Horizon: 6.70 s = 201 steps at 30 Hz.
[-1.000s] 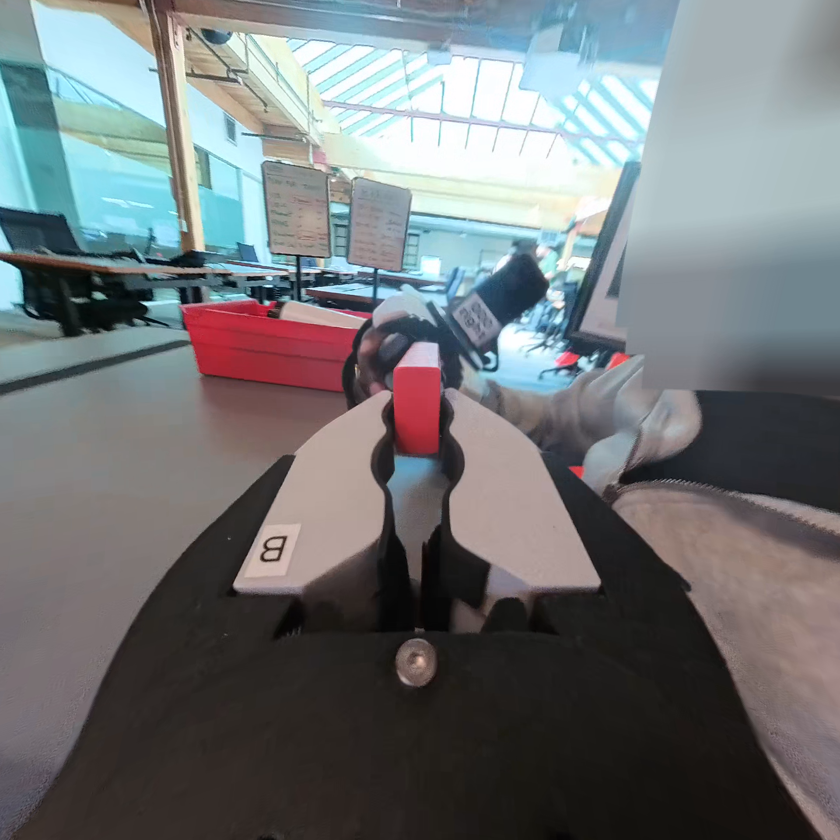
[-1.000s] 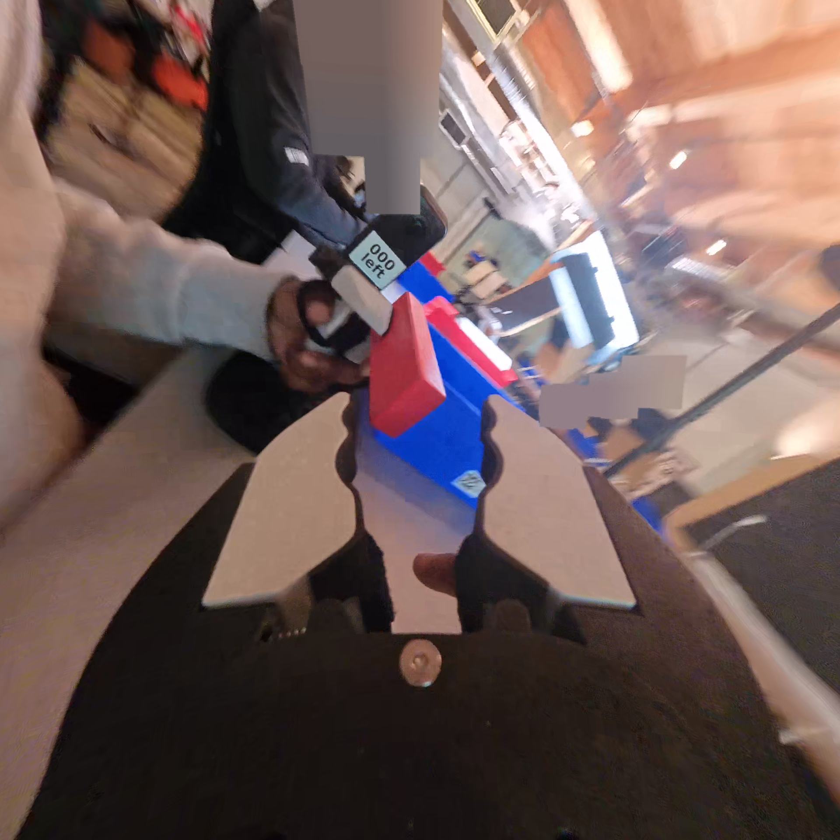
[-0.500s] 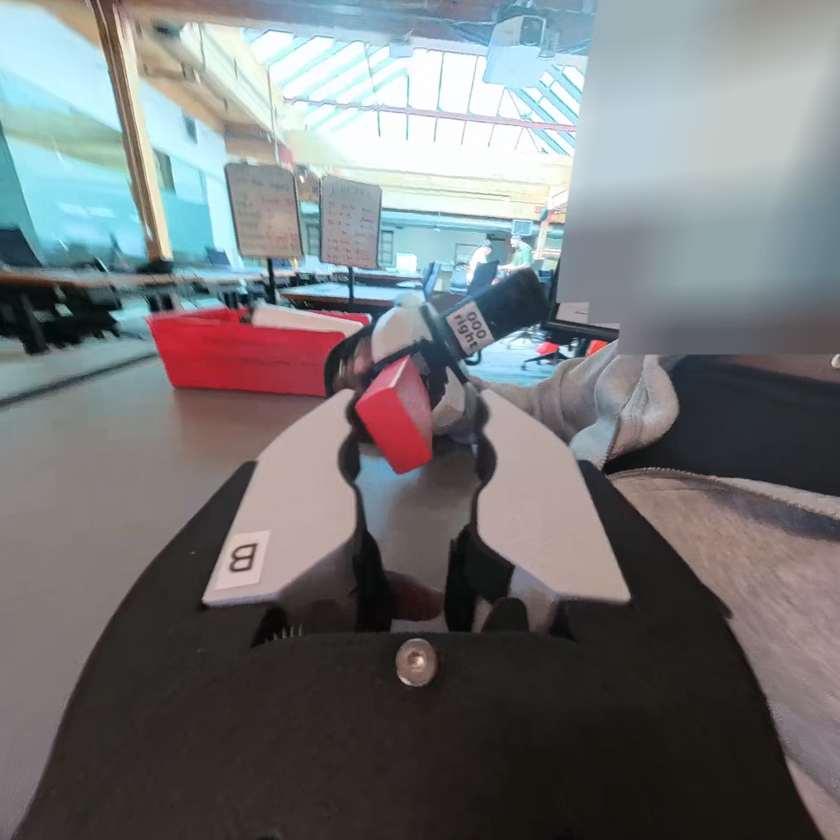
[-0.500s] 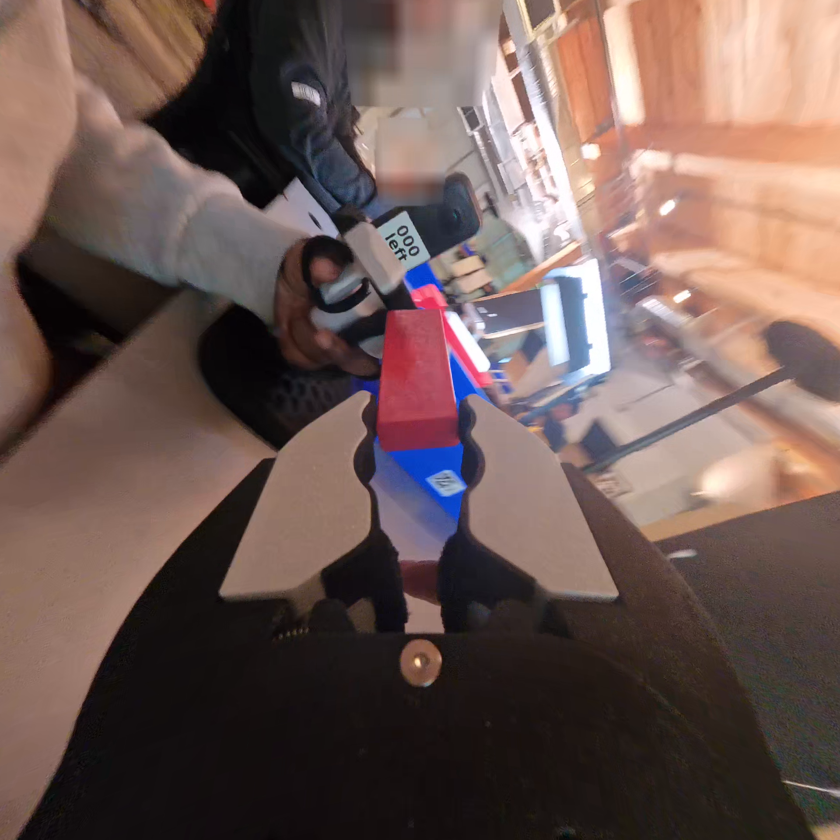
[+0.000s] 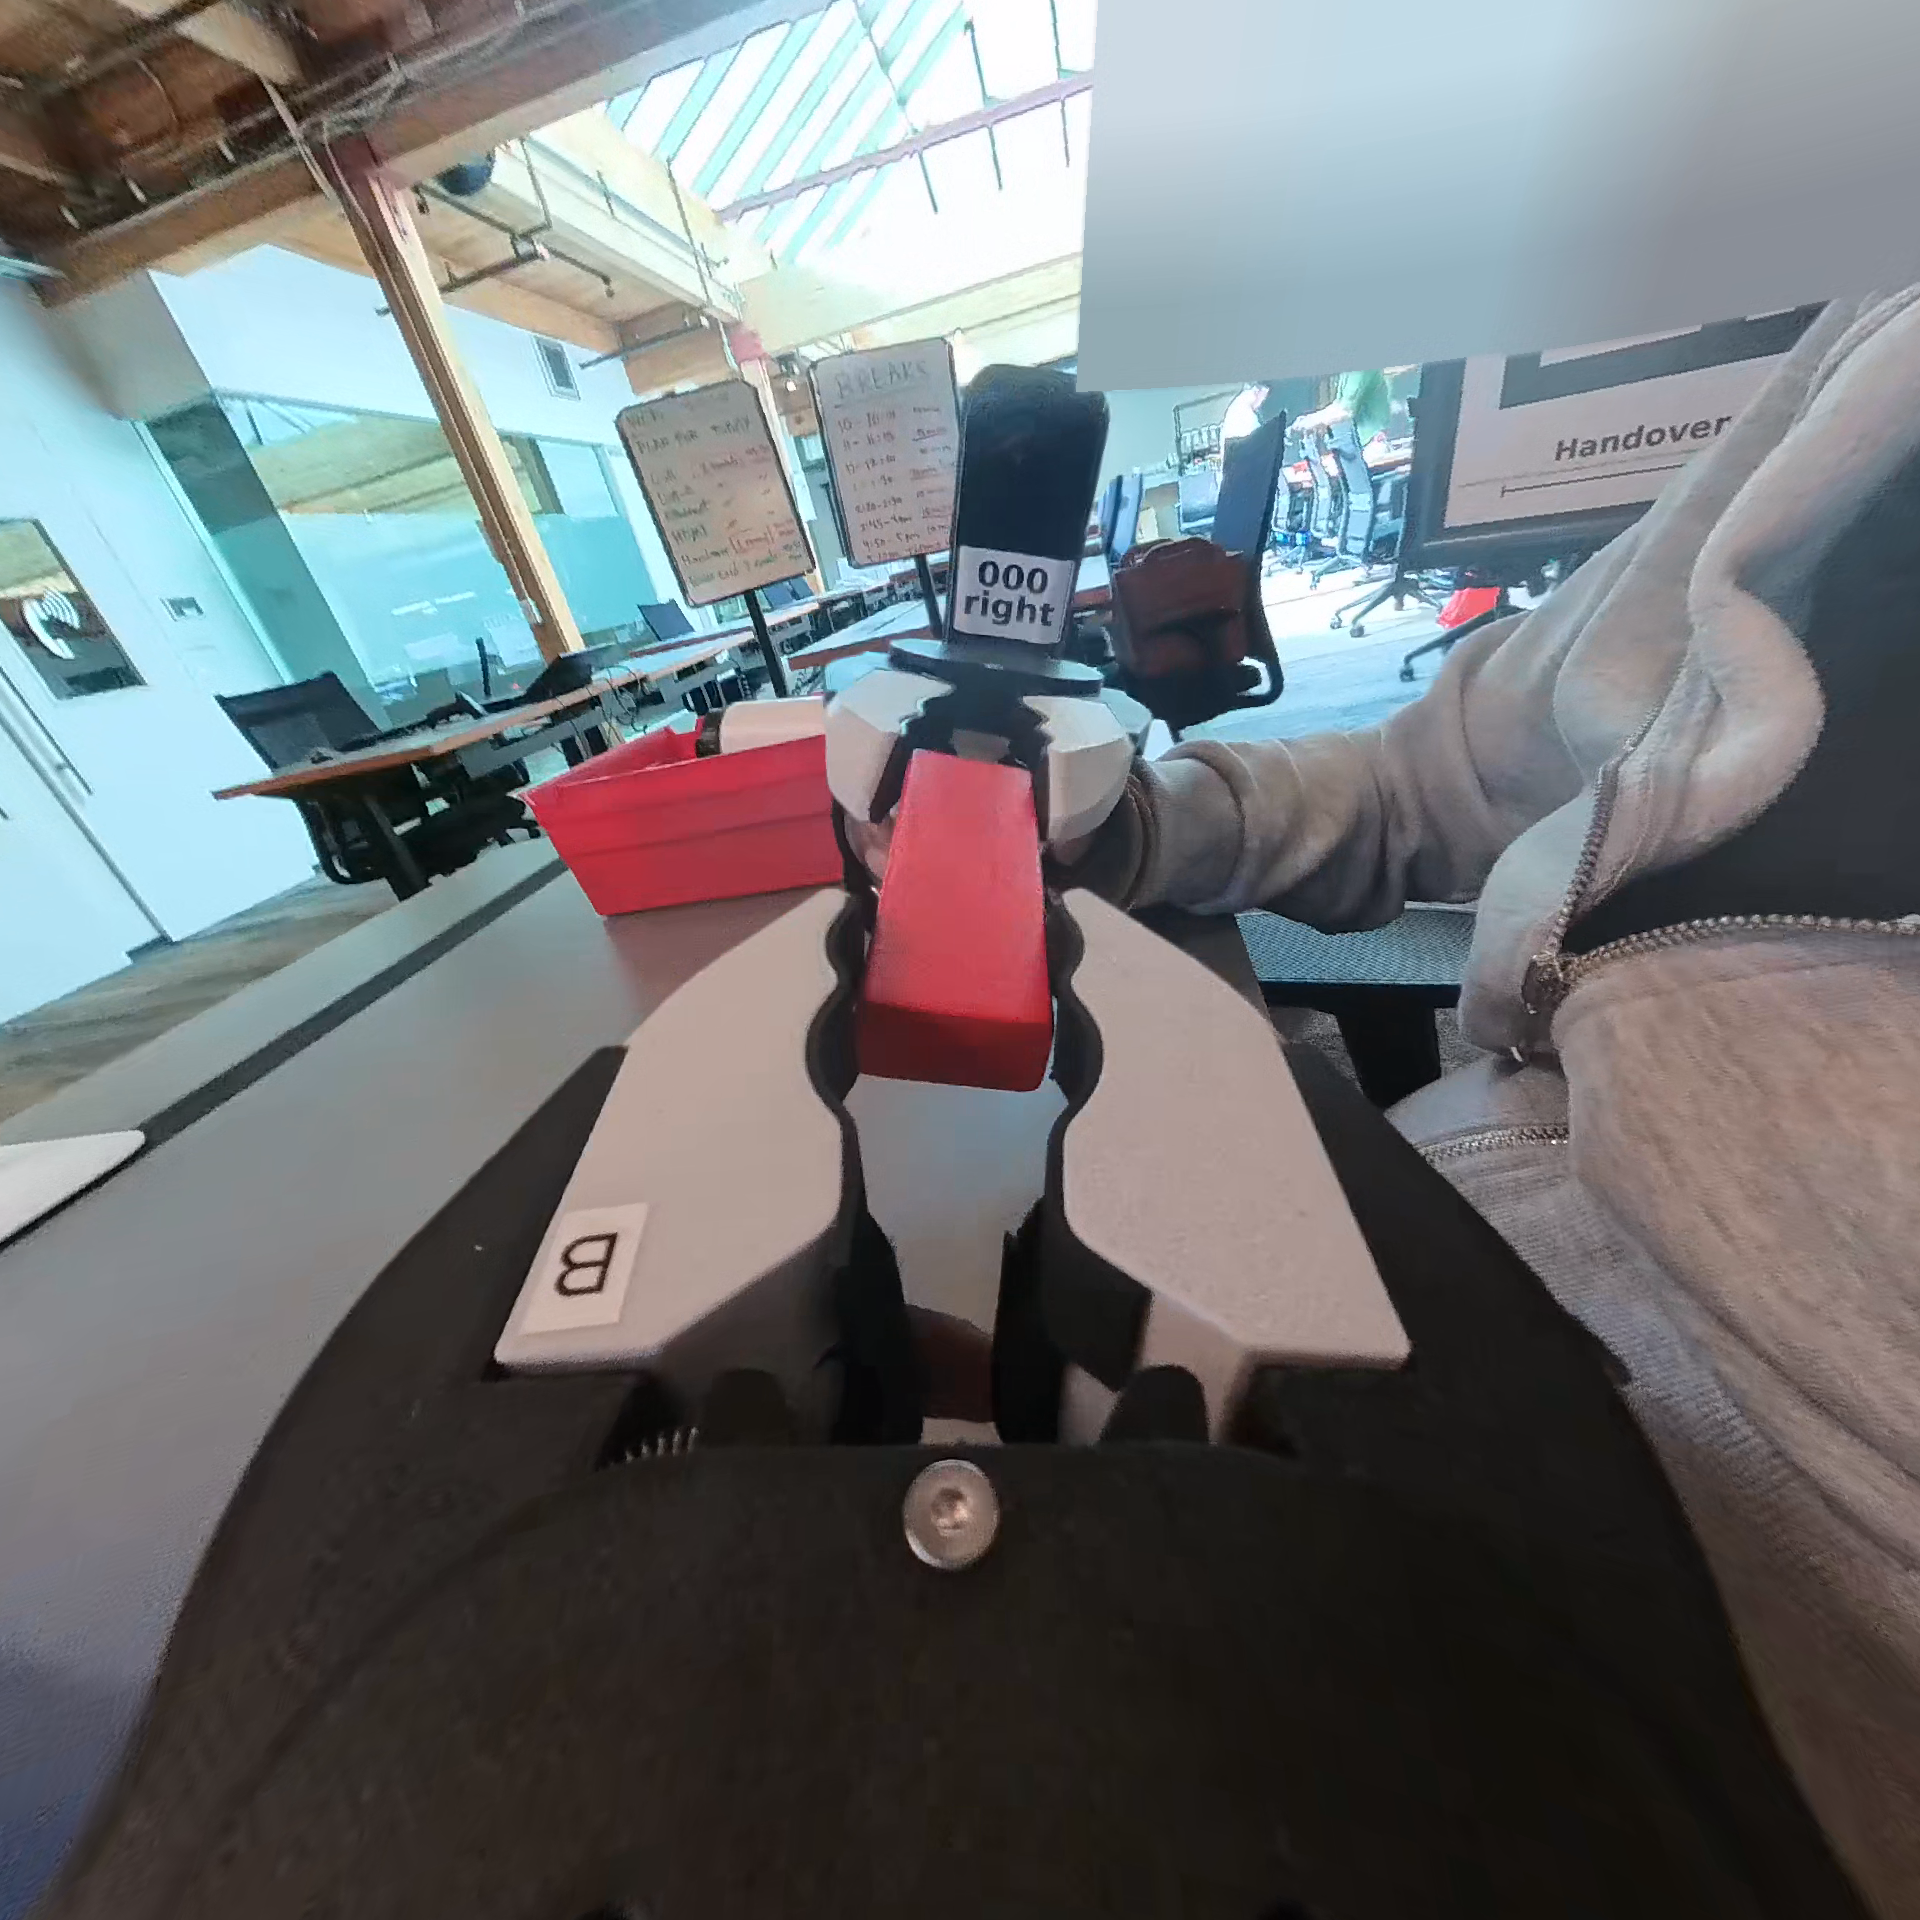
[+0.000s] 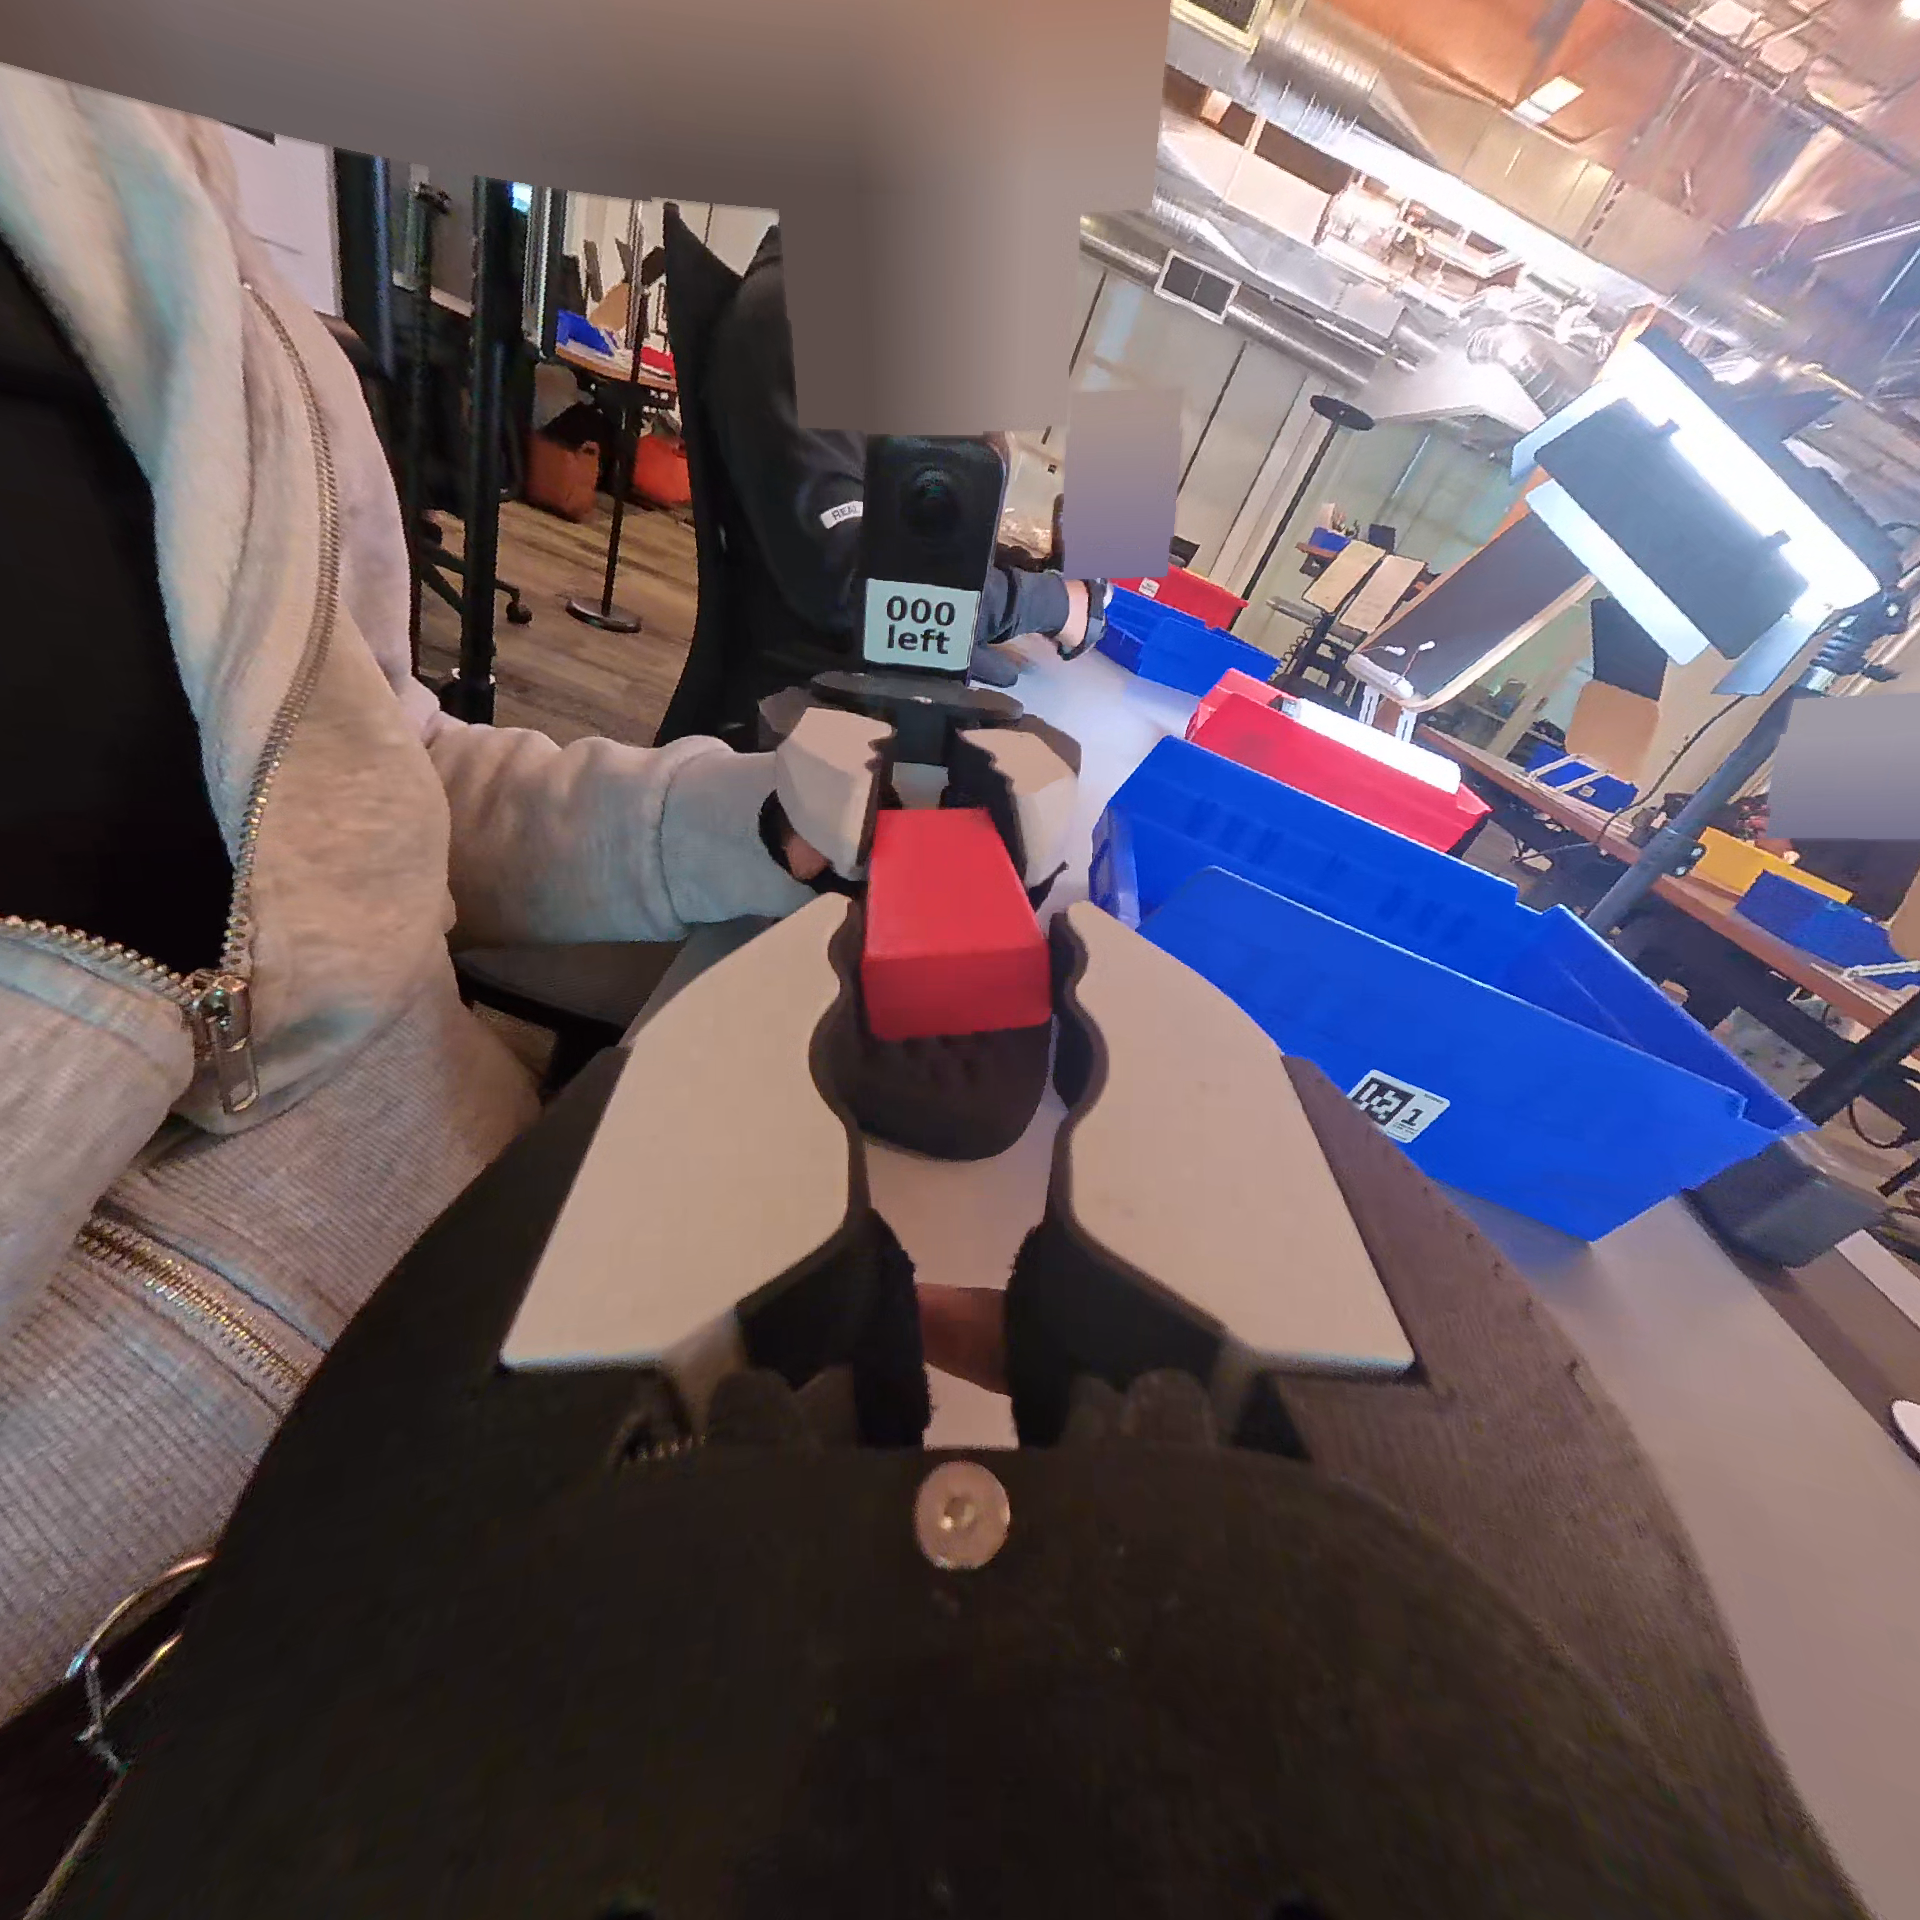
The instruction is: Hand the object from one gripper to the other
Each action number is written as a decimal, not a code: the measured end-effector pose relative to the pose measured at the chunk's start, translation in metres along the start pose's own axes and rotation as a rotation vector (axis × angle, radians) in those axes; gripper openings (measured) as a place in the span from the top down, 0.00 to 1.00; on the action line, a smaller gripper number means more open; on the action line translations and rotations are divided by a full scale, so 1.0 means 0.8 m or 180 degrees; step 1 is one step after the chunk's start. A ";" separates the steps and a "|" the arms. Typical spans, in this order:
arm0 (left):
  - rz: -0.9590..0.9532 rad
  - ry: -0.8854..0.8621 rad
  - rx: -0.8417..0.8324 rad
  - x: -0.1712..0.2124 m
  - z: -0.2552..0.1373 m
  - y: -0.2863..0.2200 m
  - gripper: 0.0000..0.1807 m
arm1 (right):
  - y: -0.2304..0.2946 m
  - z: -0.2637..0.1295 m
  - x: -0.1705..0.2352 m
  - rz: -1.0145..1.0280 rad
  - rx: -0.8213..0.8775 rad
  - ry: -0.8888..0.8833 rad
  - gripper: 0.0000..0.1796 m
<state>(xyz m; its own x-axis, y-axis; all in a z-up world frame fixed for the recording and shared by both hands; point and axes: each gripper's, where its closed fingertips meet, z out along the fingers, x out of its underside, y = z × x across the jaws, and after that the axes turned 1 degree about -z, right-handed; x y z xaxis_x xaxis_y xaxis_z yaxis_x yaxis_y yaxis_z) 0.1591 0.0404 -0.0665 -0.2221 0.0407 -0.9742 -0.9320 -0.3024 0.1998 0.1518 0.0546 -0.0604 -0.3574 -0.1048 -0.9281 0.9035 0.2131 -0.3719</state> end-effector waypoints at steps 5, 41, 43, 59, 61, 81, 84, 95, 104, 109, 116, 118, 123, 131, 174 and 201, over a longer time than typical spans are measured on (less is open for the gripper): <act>-0.0545 -0.0085 0.0145 -0.005 -0.006 0.002 0.82 | -0.001 0.000 0.000 -0.0623 0.0209 0.0033 0.74; -0.0366 -0.0001 0.0018 0.000 -0.007 0.008 0.91 | -0.008 0.003 0.015 -0.0385 0.0253 0.0239 0.85; -0.0414 -0.0087 0.0051 -0.005 -0.009 0.007 0.91 | -0.010 0.002 0.010 -0.0285 0.0281 0.0181 0.85; -0.0131 -0.0332 -0.0741 -0.010 -0.008 0.046 0.55 | -0.209 -0.214 -0.080 -0.0521 0.2895 0.0959 0.91; -0.0153 -0.0363 -0.0772 -0.011 -0.010 0.049 0.54 | -0.242 -0.290 -0.087 -0.0432 0.3484 0.1305 0.91; -0.0206 -0.0417 -0.0916 -0.011 -0.012 0.058 0.55 | -0.253 -0.507 0.087 0.1191 0.4582 0.2284 0.91; -0.0223 -0.0419 -0.0931 -0.010 -0.013 0.059 0.55 | -0.246 -0.508 0.090 0.1453 0.4562 0.2164 0.91; -0.0247 -0.0422 -0.0963 -0.009 -0.013 0.062 0.56 | -0.212 -0.509 0.124 0.2312 0.4323 0.2363 0.91; -0.0247 -0.0428 -0.0988 -0.009 -0.013 0.064 0.56 | -0.229 -0.519 0.113 0.1892 0.4618 0.2488 0.72; -0.0266 -0.0477 -0.1020 -0.011 -0.016 0.066 0.55 | -0.261 -0.523 0.016 0.0297 0.5336 0.1739 0.40; -0.0271 -0.0634 -0.1020 -0.019 -0.020 0.067 0.52 | -0.280 -0.438 -0.044 -0.0305 0.5000 0.0830 0.19; -0.0580 -0.1097 -0.0891 -0.045 -0.029 0.063 0.50 | -0.283 -0.406 -0.048 -0.0200 0.4797 0.0537 0.19; -0.1992 -0.1873 -0.0649 -0.124 -0.095 0.101 0.58 | -0.275 -0.338 -0.072 -0.0120 0.4357 -0.0358 0.19; -0.0629 0.1202 -0.2469 -0.039 -0.190 0.279 0.58 | -0.270 -0.267 -0.039 -0.0189 0.4007 -0.0102 0.19; -0.1064 0.3145 -0.2158 0.205 -0.158 0.425 0.57 | -0.253 -0.184 0.073 -0.0304 0.3199 0.1430 0.21; -0.1540 -0.0157 -0.0293 -0.113 -0.016 0.194 0.75 | -0.156 -0.076 -0.023 -0.0980 0.1918 -0.0096 0.42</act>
<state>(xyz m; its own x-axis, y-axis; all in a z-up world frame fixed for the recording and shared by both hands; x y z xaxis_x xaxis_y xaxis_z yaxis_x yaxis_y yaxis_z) 0.0385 -0.0223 0.0512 0.2145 0.2415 -0.9464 -0.9029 -0.3204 -0.2864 0.0309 0.0891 0.0016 -0.6206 -0.1030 -0.7773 0.7389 -0.4086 -0.5358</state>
